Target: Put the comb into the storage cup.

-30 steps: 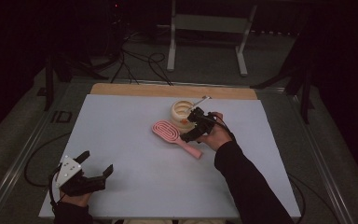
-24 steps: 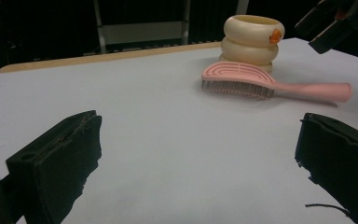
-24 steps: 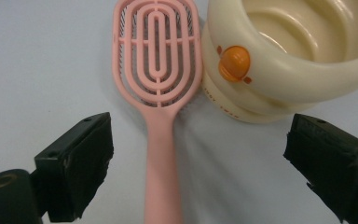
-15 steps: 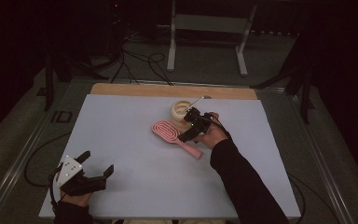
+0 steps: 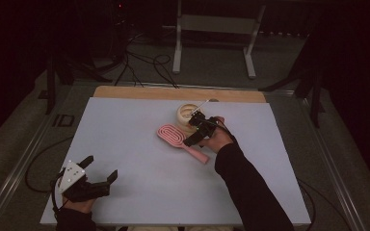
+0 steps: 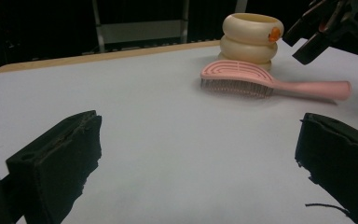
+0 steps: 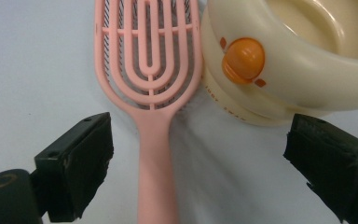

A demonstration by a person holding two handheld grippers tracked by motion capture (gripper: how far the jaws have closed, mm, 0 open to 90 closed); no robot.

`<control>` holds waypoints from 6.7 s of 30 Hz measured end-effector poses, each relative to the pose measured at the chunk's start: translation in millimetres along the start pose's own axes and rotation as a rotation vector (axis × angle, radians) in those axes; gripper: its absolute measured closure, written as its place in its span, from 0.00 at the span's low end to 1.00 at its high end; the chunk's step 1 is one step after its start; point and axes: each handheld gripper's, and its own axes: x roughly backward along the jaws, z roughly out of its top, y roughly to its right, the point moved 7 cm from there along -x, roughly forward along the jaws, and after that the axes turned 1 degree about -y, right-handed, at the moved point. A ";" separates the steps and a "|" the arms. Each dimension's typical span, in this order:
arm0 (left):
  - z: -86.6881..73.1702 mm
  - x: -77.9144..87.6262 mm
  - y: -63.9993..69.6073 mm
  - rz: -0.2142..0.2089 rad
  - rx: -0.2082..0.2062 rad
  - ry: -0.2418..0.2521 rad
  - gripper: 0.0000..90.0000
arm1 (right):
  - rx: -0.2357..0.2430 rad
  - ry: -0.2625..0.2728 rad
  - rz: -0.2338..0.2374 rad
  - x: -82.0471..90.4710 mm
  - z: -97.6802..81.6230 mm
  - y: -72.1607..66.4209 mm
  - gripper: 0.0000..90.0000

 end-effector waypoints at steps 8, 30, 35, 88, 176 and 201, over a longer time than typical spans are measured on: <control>-0.1 -0.1 0.1 -0.001 -0.001 -0.001 0.01 | 0.001 -0.017 -0.002 -6.0 0.2 -1.1 0.08; -0.5 -0.6 0.2 -0.001 0.001 -0.004 0.01 | 0.003 -0.063 0.006 -16.3 -1.9 -4.7 0.08; -0.7 -0.8 0.4 -0.003 -0.004 -0.008 0.01 | 0.016 -0.075 0.013 -20.5 -2.9 -7.1 0.08; -2.4 -1.7 -0.2 0.007 -0.013 -0.027 0.01 | -0.057 -0.172 0.063 -49.3 -10.4 -21.2 0.38; -6.2 -6.7 2.5 0.018 -0.029 -0.061 0.02 | 0.084 0.174 0.071 16.0 -37.3 -36.8 0.77; -9.0 -8.6 2.6 0.022 -0.029 -0.080 0.02 | 0.039 0.377 -0.008 45.4 -69.1 -38.8 0.77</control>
